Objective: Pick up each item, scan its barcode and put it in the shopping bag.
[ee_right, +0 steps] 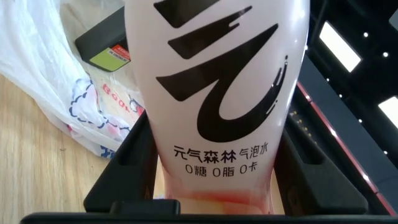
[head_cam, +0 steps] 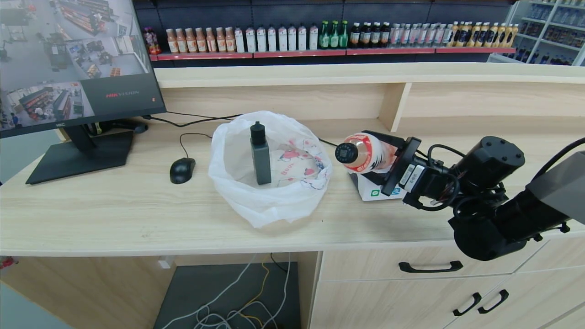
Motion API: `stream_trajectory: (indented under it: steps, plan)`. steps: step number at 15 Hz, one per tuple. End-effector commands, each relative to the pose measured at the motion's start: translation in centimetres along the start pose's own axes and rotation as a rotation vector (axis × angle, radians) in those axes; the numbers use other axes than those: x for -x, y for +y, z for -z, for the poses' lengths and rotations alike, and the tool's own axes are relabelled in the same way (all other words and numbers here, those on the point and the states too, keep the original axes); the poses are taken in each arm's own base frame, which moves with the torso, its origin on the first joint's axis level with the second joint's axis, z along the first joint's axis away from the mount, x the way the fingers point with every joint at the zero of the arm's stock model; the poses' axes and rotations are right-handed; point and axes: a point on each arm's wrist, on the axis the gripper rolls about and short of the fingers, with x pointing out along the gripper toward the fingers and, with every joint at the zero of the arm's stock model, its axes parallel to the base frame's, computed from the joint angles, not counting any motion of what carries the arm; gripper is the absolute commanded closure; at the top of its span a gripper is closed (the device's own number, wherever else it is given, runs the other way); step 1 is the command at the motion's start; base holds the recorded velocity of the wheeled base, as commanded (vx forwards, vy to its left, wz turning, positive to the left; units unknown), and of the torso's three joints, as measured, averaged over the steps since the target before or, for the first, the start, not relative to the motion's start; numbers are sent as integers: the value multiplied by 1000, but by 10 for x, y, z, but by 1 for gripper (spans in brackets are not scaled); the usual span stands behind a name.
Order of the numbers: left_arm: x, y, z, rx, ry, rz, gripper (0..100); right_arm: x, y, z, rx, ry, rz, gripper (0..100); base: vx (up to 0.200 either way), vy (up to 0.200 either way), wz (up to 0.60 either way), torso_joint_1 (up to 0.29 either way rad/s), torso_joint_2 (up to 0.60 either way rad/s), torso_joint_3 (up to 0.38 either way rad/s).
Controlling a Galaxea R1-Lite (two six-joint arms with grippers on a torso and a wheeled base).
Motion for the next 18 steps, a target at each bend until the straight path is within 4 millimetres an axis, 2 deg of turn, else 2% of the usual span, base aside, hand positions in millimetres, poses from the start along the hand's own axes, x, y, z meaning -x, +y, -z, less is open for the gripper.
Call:
stream_trajectory:
  steps: [1, 6, 14, 18]
  plan:
    - [0, 0, 0, 1, 0, -1, 0, 1, -1, 4, 4, 8, 3, 100, 0, 0, 0, 0, 0, 0]
    - [0, 0, 0, 1, 0, -1, 0, 13, -10, 10, 18, 36, 13, 100, 0, 0, 0, 0, 0, 0]
    - [0, 0, 0, 1, 0, -1, 0, 13, -10, 9, 13, 30, 11, 100, 0, 0, 0, 0, 0, 0]
    - [0, 0, 0, 1, 0, -1, 0, 13, -7, -2, -3, 20, -1, 100, 0, 0, 0, 0, 0, 0]
